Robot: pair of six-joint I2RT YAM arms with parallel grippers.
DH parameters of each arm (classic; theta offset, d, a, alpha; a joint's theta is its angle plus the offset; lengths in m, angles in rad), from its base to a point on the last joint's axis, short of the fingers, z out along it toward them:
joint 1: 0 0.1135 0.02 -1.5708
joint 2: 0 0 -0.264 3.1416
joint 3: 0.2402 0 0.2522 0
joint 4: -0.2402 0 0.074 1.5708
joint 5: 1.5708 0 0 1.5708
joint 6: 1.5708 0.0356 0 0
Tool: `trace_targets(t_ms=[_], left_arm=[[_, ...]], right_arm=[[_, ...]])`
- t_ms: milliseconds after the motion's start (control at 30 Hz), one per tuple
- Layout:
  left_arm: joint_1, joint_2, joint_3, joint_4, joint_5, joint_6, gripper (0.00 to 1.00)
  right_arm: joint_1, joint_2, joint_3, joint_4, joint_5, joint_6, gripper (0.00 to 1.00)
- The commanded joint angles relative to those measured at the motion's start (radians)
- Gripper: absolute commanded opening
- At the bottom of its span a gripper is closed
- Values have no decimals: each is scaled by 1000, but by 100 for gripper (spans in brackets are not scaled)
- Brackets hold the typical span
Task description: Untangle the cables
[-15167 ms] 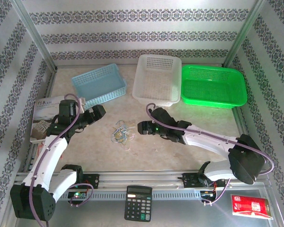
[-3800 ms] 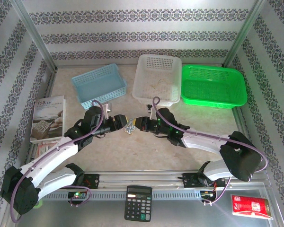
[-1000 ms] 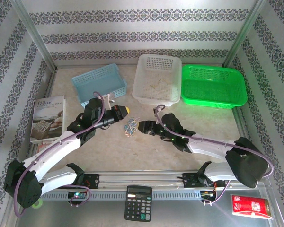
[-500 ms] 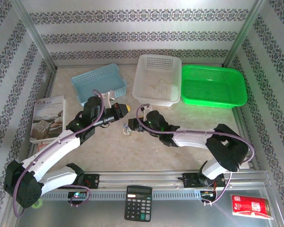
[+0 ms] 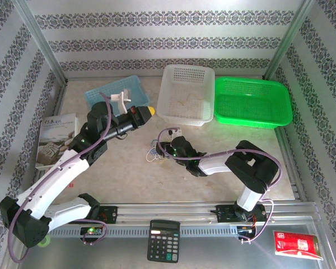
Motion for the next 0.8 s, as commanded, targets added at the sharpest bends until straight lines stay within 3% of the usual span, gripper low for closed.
trace_targets(t_ms=[0,167,367,567,767], left_arm=[[8,12,96,-27,18,14,0],[8,78,217,-63,-4,79,0],[15,197,352,-73,-36,157,0],[30,365,493,-58,-32,202,0],[43,548,613,-13,2,201,0]], right_arm=[[12,18,-34,85,22,45,42],[17,-18,-65,96,2,65,52],[15,-196,-119,57,-16,63,60],[-42,-467,-172,-151,-10,64,65],[-195,-813,-244,-454,24,62,68]])
